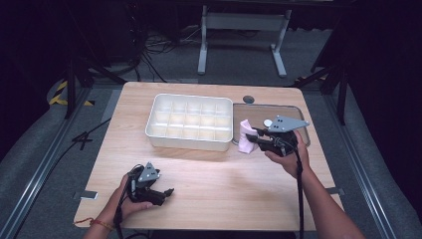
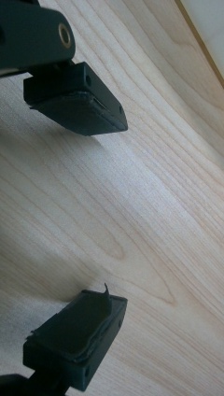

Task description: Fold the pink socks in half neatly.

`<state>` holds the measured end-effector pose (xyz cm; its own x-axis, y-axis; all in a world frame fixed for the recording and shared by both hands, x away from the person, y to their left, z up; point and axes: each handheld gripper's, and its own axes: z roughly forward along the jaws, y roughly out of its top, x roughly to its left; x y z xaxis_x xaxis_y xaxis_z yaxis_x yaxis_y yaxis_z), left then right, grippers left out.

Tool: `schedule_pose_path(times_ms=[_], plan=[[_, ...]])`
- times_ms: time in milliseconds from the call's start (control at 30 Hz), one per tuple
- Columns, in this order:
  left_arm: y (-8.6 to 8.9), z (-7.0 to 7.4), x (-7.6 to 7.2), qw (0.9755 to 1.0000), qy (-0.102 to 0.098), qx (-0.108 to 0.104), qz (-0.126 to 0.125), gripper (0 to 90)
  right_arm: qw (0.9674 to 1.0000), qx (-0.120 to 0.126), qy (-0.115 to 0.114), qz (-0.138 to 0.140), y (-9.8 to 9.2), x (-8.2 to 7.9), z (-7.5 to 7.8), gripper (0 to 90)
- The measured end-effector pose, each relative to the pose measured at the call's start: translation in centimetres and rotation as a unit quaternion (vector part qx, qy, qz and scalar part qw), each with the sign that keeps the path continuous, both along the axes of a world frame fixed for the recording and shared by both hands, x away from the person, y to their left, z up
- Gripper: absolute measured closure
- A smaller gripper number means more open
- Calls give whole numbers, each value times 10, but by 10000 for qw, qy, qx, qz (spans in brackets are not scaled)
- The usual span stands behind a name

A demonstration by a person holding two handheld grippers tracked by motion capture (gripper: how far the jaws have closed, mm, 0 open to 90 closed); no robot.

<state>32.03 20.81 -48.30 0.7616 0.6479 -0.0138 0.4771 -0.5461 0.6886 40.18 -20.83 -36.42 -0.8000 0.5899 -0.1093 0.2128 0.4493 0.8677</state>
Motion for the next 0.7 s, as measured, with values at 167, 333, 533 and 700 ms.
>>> schedule_pose_path(times_ms=[167,333,533,700], plan=[[0,0,0,10000,2,-1,0,144,10000,-12,-59,-7,5,4,5,714],[0,0,0,10000,1,-1,-1,145,10000,-10,-56,-20,9,10,7,714],[0,0,0,10000,-1,-4,-4,144,10000,-42,-85,-17,15,16,11,713],[0,0,0,10000,-5,0,-9,144,9999,-61,-130,-3,20,21,16,713]])
